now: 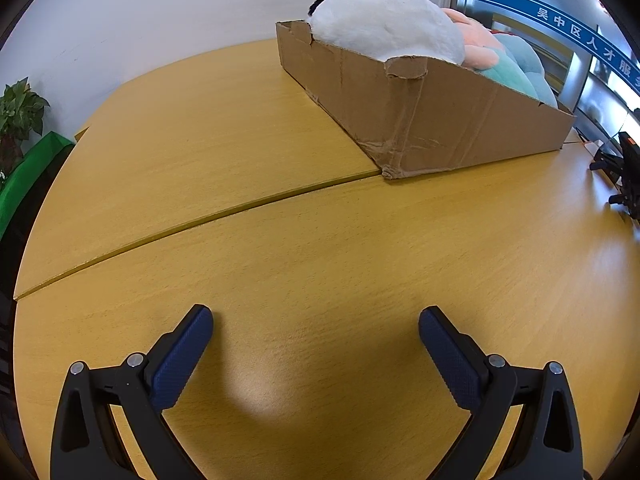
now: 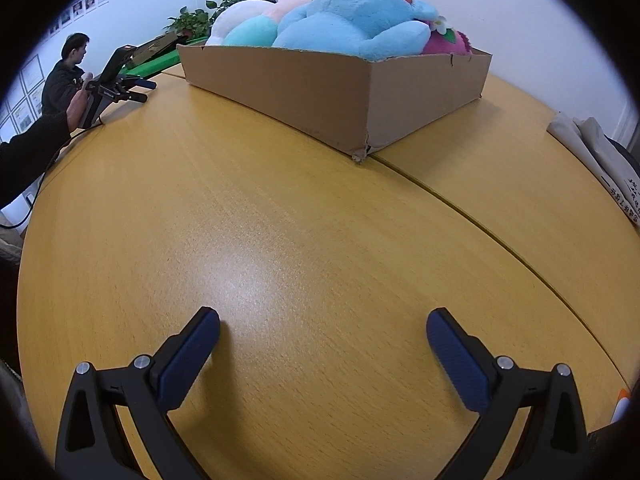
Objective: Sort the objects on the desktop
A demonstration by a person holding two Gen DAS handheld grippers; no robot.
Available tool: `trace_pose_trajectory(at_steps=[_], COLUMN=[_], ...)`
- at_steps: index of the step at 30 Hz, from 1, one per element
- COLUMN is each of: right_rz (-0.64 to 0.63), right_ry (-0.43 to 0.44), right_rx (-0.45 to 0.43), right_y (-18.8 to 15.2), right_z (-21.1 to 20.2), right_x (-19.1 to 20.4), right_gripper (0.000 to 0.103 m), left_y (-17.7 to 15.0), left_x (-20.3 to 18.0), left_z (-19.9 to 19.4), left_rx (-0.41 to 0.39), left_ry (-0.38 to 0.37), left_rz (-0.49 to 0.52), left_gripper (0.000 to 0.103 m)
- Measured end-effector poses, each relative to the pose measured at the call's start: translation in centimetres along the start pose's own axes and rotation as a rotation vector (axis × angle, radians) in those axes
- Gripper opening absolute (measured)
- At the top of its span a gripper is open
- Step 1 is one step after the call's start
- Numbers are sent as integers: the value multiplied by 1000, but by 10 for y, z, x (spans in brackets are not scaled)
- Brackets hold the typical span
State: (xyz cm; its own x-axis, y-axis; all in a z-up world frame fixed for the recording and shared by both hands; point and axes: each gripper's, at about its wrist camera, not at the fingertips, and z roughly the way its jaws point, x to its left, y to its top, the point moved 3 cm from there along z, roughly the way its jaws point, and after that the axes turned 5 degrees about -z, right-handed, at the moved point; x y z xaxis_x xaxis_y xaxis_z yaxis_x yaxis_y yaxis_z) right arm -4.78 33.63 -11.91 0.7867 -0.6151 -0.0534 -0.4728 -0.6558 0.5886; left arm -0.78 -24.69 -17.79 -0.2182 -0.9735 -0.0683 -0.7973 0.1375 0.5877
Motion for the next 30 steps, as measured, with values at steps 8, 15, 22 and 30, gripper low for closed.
trace_pose_trajectory(at_steps=[8, 15, 22, 30], right_rz=[10, 12, 7, 7], right_ry=[-6, -14, -15, -15], right_rx=[1, 2, 3, 2], right_y=[4, 6, 6, 5], right_z=[5, 8, 10, 9], right_x=[-21, -28, -28, -29], right_gripper=[103, 103, 103, 103], left_y=[-3, -15, -5, 1], left_x=[1, -1, -1, -1], left_z=[-2, -9, -1, 3], left_rx=[-2, -5, -5, -4], left_ry=[17, 19, 21, 22], left_rz=[-16, -16, -13, -11], left_gripper=[103, 103, 103, 103])
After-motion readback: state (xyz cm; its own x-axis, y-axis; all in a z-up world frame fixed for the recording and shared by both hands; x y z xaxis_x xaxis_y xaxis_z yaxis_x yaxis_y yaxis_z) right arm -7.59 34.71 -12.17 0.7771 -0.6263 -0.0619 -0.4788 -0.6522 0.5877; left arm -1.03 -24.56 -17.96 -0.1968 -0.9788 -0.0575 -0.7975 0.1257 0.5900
